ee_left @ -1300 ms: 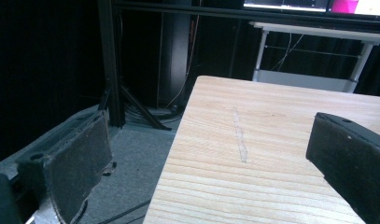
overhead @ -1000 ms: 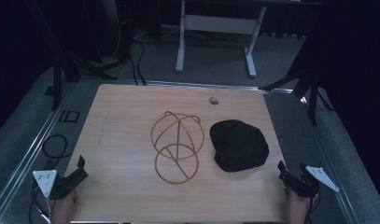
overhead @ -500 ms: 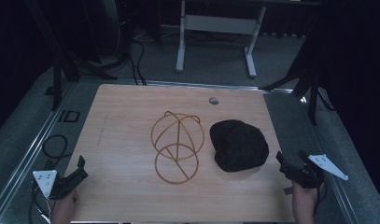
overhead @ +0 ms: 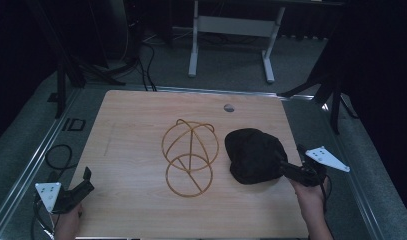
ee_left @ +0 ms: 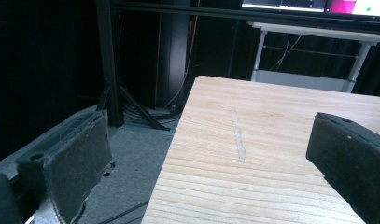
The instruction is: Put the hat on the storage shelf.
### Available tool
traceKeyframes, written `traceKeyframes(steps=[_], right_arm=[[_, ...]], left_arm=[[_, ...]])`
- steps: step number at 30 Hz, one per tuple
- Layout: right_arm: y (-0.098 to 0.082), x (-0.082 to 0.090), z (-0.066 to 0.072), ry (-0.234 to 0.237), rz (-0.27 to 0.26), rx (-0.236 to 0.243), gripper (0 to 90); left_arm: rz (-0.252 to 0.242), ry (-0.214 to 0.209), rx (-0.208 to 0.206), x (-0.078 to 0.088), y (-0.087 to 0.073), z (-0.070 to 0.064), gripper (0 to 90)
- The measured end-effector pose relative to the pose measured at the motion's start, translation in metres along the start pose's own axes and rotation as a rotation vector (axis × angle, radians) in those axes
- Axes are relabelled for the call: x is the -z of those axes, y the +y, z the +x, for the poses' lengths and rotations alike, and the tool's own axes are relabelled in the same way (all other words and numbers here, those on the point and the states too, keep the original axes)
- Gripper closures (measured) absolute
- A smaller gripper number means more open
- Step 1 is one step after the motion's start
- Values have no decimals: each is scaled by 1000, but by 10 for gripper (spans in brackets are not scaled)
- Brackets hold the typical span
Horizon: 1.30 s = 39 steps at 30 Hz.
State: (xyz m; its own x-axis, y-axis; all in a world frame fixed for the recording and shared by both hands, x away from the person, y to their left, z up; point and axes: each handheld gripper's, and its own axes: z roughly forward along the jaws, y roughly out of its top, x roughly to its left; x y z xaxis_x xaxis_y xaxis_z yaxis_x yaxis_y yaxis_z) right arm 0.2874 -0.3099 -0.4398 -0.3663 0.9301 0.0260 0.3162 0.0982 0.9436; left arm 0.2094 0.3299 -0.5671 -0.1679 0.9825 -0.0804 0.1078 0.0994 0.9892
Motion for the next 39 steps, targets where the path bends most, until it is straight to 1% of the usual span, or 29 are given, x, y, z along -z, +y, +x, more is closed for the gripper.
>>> traceKeyframes(steps=[1,2,3,4,5,8,9,10,12,14,16,17,18,19,20,22,24,25,26,28,31,33,34,35,36,37,38,39], right_arm=[[3,-5,7,6,-2,8,112],[3,-5,7,6,-2,8,112],[4,-11,12,14,3,19,112],[4,-11,12,14,3,19,112],[5,-18,15,24,20,21,117],[5,-21,15,19,17,19,138],[5,-23,15,18,13,12,141],[2,-30,16,24,31,-2,161],[-2,-34,17,20,53,3,163],[-8,-38,18,14,83,22,213],[-14,-41,19,6,107,48,213],[-14,-41,19,6,107,48,213],[-17,-43,18,12,118,52,216],[-23,-48,16,-3,142,53,224],[-26,-50,15,4,155,46,224],[-31,-54,15,-3,168,42,248],[-33,-56,14,1,173,42,249],[-35,-58,15,0,181,45,288],[-36,-59,15,-3,186,45,306],[-39,-61,15,-15,194,49,409],[-43,-63,15,-22,209,33,502],[-46,-65,16,-36,219,28,548],[-46,-65,16,-36,219,28,548],[-48,-67,16,-50,221,22,633],[-48,-67,16,-53,219,22,663],[-48,-67,16,-53,219,22,663],[-48,-67,16,-54,220,23,695],[-49,-68,17,-59,221,28,771]], left_arm=[[1,-1,1,0,0,0,5],[1,-2,0,0,0,0,5],[1,-3,0,0,0,0,5],[0,-3,0,0,0,0,5],[0,-3,-1,0,0,0,5],[-1,-4,0,0,0,0,6],[-1,-5,0,0,0,0,6],[0,-5,0,0,0,0,5],[0,-7,0,0,0,0,5],[0,-8,0,0,0,0,5],[0,-9,-1,0,0,0,5],[0,-10,-2,0,0,0,5],[1,-11,-4,0,0,0,5],[2,-12,-6,0,0,0,5],[2,-12,-7,0,0,0,5],[3,-12,-8,0,0,0,5],[3,-12,-7,0,0,0,5],[4,-13,-7,0,0,0,5],[4,-13,-8,0,0,0,5],[5,-15,-9,0,0,-1,5],[4,-15,-8,0,0,-1,5],[5,-17,-10,0,0,-1,5],[5,-17,-10,0,0,-1,5],[5,-17,-8,0,0,-1,5],[5,-17,-9,0,0,-1,5],[5,-17,-9,0,0,-1,5],[5,-18,-8,0,0,-1,5],[5,-17,-9,0,0,-1,5]])
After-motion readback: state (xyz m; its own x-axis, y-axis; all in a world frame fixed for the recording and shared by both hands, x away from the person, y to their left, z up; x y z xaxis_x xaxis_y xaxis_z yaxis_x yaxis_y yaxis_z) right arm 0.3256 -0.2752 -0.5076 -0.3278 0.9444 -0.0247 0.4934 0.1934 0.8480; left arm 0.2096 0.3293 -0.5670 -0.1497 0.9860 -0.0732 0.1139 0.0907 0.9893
